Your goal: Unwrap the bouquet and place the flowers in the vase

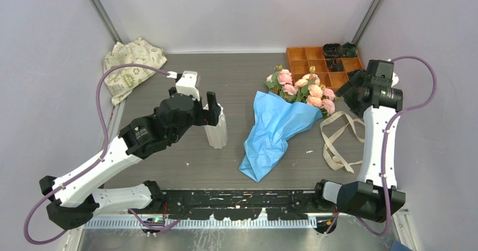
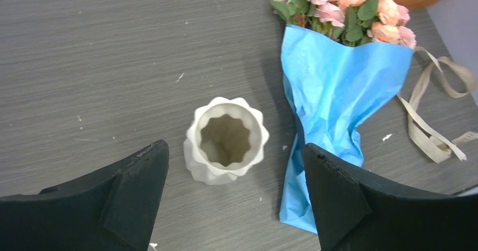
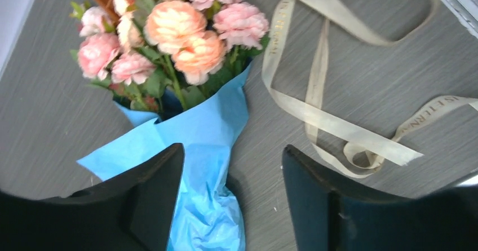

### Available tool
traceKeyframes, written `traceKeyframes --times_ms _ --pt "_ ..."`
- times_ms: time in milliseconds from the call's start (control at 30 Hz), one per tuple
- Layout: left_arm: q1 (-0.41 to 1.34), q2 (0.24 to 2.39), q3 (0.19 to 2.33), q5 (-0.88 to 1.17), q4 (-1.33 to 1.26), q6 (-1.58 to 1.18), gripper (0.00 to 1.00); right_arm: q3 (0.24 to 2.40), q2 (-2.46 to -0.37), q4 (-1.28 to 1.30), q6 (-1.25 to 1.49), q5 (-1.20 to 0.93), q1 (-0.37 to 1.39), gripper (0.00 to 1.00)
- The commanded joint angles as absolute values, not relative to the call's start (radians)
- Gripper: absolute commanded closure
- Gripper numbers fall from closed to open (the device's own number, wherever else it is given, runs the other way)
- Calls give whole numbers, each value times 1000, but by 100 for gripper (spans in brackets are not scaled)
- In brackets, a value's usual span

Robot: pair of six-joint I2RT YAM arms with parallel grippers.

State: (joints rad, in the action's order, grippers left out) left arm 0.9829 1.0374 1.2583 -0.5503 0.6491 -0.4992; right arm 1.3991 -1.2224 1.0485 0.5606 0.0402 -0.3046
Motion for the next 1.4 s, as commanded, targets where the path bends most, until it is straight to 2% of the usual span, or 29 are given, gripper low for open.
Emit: traceKeyframes --times_ms 0,100,167,267,400,533,733,833,867,1000,1167,1367 --pt "907 1012 1242 -489 647 -525 11 1452 -1170 989 558 73 -206 23" --pt "856 1001 1230 -442 645 -540 10 1471 -1185 976 563 101 -112 14" --pt "848 988 1221 -441 644 -546 10 1490 -1217 975 566 108 -16 14" --pt "844 963 1215 -485 657 -543 10 1513 -1294 972 585 191 239 14" --pt "840 908 1224 -568 702 -538 10 1560 -1497 973 618 274 521 16" --pt "839 853 1232 -629 755 -546 10 1626 -1683 986 653 292 638 19" --pt "839 763 1184 -643 779 -552 10 1683 -1847 1041 686 362 684 24" --pt "839 733 1151 -643 767 -552 10 1670 -1887 1043 695 380 692 31" --pt "839 724 1146 -643 767 -553 10 1668 -1903 1047 699 392 693 36" --pt "839 702 1137 -640 771 -550 10 1659 -1914 1048 716 418 696 72" --pt "839 669 1125 -640 776 -555 10 1652 -1868 1066 735 468 705 99" --pt "840 654 1115 -616 768 -567 11 1551 -1627 1138 822 568 710 99"
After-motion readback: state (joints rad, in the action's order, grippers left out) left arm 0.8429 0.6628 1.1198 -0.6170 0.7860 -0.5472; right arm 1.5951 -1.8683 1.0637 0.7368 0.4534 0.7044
